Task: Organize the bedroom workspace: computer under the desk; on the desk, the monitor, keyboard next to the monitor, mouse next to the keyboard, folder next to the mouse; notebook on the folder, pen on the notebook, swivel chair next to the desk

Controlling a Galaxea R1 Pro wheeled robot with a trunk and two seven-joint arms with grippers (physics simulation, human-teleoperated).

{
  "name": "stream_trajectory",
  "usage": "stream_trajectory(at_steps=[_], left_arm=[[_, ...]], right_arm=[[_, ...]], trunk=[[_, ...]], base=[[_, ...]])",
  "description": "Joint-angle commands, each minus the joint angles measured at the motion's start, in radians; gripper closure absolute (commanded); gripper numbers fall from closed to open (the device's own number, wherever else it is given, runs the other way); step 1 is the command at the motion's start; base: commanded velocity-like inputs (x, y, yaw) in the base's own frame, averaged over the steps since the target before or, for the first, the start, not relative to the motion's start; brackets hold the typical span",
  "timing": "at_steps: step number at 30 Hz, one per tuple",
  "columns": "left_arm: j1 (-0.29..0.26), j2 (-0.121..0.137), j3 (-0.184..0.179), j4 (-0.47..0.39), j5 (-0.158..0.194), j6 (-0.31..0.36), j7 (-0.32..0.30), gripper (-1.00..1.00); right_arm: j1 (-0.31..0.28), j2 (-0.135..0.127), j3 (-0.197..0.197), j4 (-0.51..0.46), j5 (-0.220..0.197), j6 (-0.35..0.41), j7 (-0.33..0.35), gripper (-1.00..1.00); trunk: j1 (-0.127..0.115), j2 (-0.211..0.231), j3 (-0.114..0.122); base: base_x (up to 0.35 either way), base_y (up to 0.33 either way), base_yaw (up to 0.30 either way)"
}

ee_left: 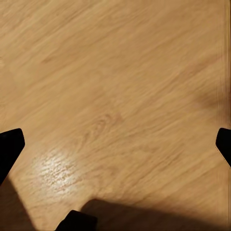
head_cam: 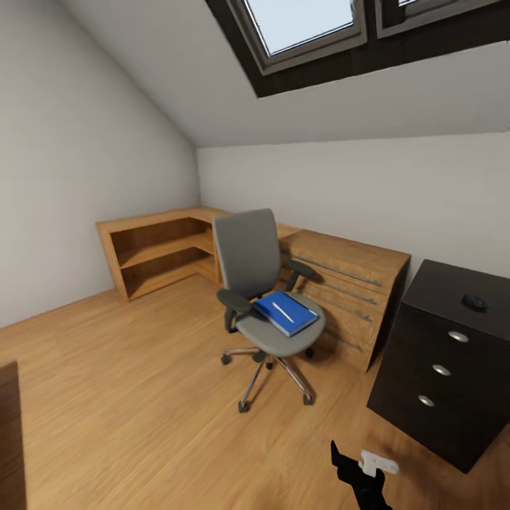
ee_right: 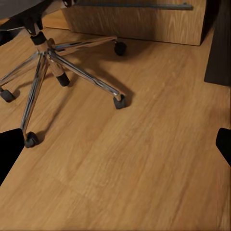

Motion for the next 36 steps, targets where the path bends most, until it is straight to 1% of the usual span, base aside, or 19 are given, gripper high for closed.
stream_trajectory(at_steps=[1, 6, 20, 29, 36], left_arm=[[-0.001, 0.001, -0.008, 0.0, 0.01, -0.006, 0.006, -1.0], [-0.001, 0.0, -0.008, 0.0, 0.009, -0.006, 0.006, -1.0], [-0.001, 0.002, -0.008, 0.0, 0.009, -0.007, 0.006, -1.0], [-0.001, 0.002, -0.008, 0.0, 0.009, -0.006, 0.006, -1.0], [-0.001, 0.002, -0.008, 0.0, 0.008, -0.007, 0.006, -1.0]], right_arm=[[-0.001, 0.0, -0.003, 0.002, -0.01, -0.003, 0.01, -1.0], [-0.001, 0.0, -0.003, 0.002, -0.009, -0.003, 0.01, -1.0], [-0.001, 0.001, -0.003, 0.003, -0.009, -0.002, 0.01, -1.0], [-0.001, 0.015, -0.005, 0.001, -0.009, -0.004, 0.01, -1.0], [-0.001, 0.017, -0.005, 0.001, -0.009, -0.002, 0.01, -1.0]], trunk=[[-0.004, 0.007, 0.002], [-0.023, 0.042, 0.016], [-0.077, 0.14, 0.06], [-0.111, 0.203, 0.087], [-0.138, 0.252, 0.109]], base=[[0.0, 0.0, -0.216], [0.0, 0.0, -0.232], [0.0, 0.0, -0.02], [0.0, 0.0, -0.124], [0.0, 0.0, -0.028]])
